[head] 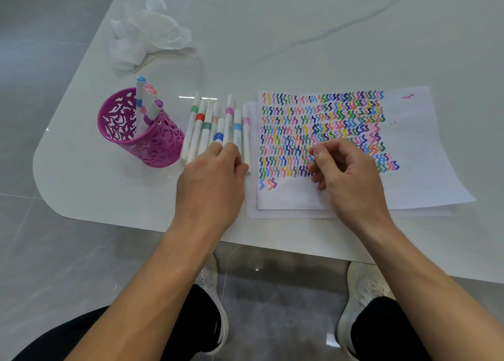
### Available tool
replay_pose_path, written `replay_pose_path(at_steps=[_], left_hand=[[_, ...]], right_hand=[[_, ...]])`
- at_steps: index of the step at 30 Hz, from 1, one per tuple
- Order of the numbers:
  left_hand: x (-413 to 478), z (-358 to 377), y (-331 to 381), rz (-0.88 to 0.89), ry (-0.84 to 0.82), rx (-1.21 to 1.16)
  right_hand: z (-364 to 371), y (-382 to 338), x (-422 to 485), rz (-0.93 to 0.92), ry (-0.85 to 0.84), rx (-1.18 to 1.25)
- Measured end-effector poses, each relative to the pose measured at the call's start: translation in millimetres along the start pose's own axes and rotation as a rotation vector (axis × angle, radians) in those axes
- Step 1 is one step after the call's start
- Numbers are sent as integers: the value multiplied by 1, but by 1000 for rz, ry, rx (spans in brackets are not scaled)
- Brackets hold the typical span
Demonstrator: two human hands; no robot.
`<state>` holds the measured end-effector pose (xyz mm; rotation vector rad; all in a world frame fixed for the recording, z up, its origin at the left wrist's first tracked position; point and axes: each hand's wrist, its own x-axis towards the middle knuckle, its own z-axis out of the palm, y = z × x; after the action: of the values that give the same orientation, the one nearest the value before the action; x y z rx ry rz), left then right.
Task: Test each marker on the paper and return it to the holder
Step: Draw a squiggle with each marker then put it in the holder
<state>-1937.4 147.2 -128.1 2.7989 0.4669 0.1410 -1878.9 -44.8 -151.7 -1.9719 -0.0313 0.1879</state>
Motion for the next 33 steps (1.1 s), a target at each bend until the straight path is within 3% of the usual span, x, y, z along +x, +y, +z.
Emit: replay_pose_path(at_steps=[15,22,27,33], left_hand=[[-1,-5,3,-71,-70,-33],[-1,-5,3,-61,26,-117],[0,-13,6,-94,102,-366],[-5,-9,15,-7,-114,-696]], right_hand=[[1,-1,0,3,-12,10],[1,-1,0,5,-13,8],[0,-1,0,-1,-17,26],[-2,-11,-2,-82,-71,115]])
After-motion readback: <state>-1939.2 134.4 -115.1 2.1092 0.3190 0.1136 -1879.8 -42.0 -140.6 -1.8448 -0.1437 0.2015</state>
